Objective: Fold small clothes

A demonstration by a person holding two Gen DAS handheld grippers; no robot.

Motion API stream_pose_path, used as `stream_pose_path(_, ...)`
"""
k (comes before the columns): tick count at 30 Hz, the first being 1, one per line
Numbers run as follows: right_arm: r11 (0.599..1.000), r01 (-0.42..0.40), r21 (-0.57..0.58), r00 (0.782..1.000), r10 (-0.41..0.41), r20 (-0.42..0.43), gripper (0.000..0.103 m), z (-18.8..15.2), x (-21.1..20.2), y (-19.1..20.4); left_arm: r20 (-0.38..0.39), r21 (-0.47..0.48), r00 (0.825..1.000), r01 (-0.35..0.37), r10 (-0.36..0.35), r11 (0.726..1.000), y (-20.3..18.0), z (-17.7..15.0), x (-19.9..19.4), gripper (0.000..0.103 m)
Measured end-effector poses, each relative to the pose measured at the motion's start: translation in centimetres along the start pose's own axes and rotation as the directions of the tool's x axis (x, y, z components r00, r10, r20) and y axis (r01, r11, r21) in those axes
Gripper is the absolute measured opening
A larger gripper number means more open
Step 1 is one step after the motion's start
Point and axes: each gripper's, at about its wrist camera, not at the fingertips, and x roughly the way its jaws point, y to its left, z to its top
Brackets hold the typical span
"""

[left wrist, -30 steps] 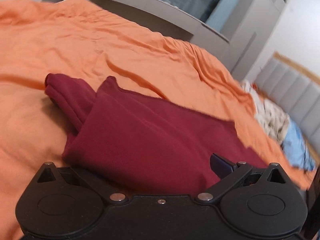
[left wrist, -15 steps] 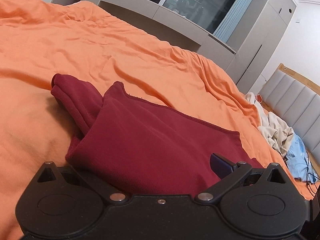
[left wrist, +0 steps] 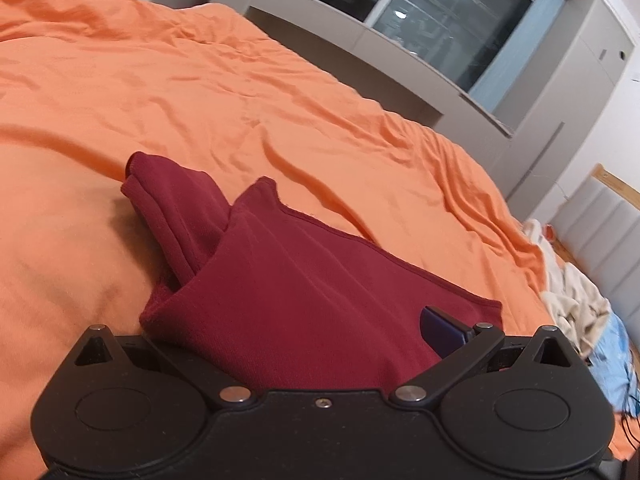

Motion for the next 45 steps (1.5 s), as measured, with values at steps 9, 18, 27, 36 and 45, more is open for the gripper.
stream_pose_path(9, 0.991, 0.101, 0.093, 0.99, -0.11, 0.094, 0.103, 3.1, -2.8, -6.4, 0.051, -0.035, 0.996, -0.065, 0.067, 0.997, 0.0, 0.4, 0.1, 0.091)
stream_pose_path(18, 0.931, 0.18, 0.317, 0.981, -0.193, 0.01, 0.103, 3.1, -2.2, -14.0, 0.115, -0.126, 0.989, -0.082, 0.097, 0.989, 1.2, 0.8, 0.0, 0.062)
stream_pose_path(27, 0.873, 0.199, 0.444, 0.972, -0.235, 0.026, 0.103, 3.2, -3.8, -18.6, 0.142, -0.118, 0.982, -0.107, 0.123, 0.987, 0.2, 1.8, 0.7, 0.023)
stream_pose_path(36, 0.808, 0.172, 0.563, 0.968, -0.244, 0.054, 0.103, 2.9, -5.0, -21.3, 0.161, 0.028, 0.986, -0.053, 0.048, 0.998, -5.3, 3.5, 1.4, 0.015)
stream_pose_path(45, 0.77, 0.153, 0.62, 0.96, -0.266, 0.093, 0.103, 2.4, -6.3, -23.0, 0.084, 0.299, 0.988, 0.101, -0.132, 0.949, -14.8, 1.5, 2.2, 0.014)
